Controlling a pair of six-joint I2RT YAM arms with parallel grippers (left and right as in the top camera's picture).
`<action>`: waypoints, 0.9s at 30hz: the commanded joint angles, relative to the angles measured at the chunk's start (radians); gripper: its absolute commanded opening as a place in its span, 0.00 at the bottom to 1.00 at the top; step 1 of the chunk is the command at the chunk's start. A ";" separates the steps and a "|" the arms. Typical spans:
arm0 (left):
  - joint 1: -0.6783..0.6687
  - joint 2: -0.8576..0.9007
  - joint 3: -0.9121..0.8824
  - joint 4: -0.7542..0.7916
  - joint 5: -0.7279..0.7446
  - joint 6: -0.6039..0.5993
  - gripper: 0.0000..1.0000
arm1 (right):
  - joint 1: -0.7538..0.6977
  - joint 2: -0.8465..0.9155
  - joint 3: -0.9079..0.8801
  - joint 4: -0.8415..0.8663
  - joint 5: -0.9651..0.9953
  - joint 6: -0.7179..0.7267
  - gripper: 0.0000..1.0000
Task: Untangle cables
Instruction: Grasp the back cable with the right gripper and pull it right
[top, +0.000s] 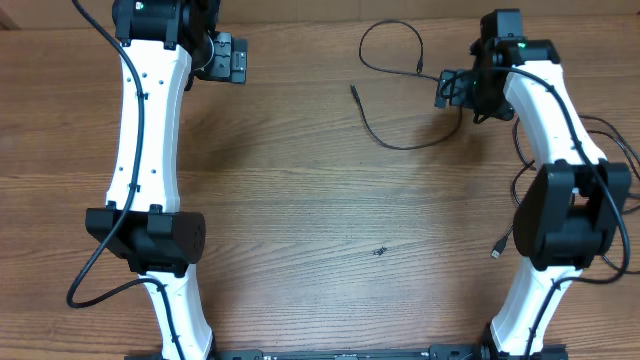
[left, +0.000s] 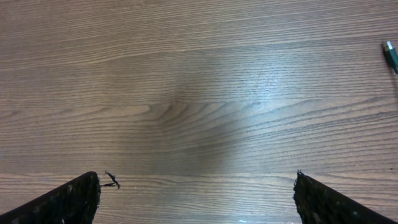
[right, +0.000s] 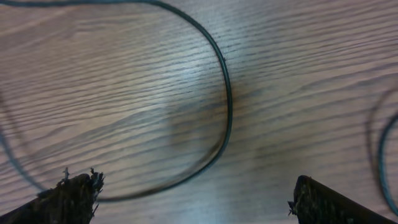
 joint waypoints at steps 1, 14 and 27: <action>0.004 -0.021 0.003 0.004 -0.013 -0.014 1.00 | -0.006 0.049 -0.014 0.027 0.016 0.008 0.97; 0.003 -0.021 0.003 0.004 -0.012 -0.014 0.99 | -0.006 0.158 -0.016 0.076 0.019 0.008 0.74; 0.003 -0.021 0.003 0.004 -0.012 -0.014 1.00 | -0.006 0.180 -0.072 0.135 0.018 0.011 0.04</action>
